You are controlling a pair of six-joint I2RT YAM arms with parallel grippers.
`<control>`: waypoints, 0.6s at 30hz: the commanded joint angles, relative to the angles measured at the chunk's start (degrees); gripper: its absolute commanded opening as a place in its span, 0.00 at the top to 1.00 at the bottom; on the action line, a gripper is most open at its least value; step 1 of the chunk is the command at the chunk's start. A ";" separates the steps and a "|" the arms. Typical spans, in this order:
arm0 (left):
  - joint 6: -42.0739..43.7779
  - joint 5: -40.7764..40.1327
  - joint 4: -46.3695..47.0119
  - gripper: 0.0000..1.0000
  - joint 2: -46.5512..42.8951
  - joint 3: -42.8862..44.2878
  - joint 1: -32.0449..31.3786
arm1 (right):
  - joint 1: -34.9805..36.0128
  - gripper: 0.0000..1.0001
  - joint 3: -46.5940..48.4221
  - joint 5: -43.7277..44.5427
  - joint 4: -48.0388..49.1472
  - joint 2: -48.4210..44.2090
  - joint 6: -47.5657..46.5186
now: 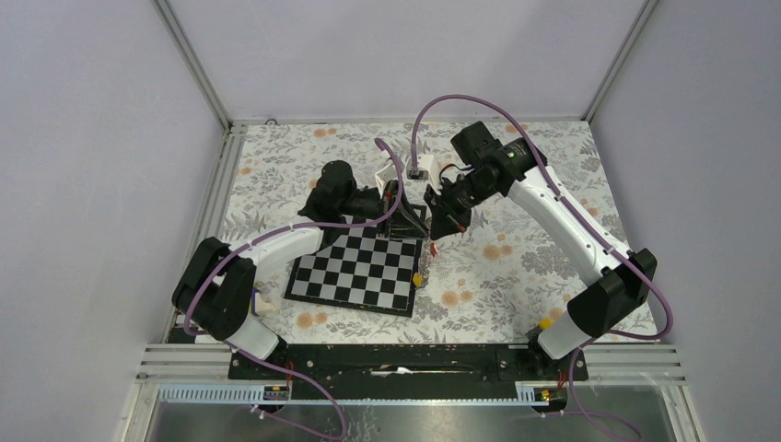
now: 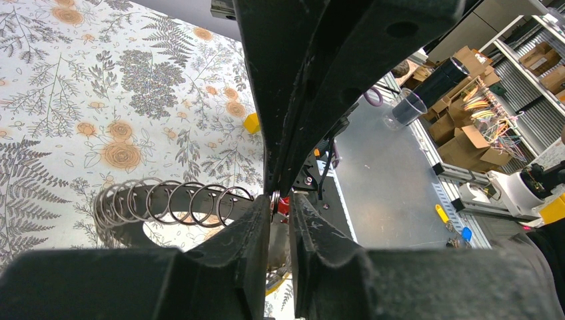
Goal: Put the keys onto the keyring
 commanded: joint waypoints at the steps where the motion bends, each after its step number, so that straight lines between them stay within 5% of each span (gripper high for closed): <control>1: -0.08 0.73 3.25 0.82 -0.78 0.88 -0.28 | 0.62 1.00 0.42 -0.89 1.90 -1.56 1.08; 8: -0.19 0.73 3.25 0.99 -0.75 1.08 -0.36 | 0.63 1.00 -0.40 -0.66 2.63 -1.83 1.44; 13: -0.43 1.02 3.25 1.00 -0.85 1.39 -0.36 | 0.58 1.00 -1.79 0.15 3.74 -2.57 1.34; 18: -0.65 2.04 2.60 1.00 -1.25 2.40 -0.01 | 0.22 0.84 -4.54 0.42 6.46 -4.67 2.23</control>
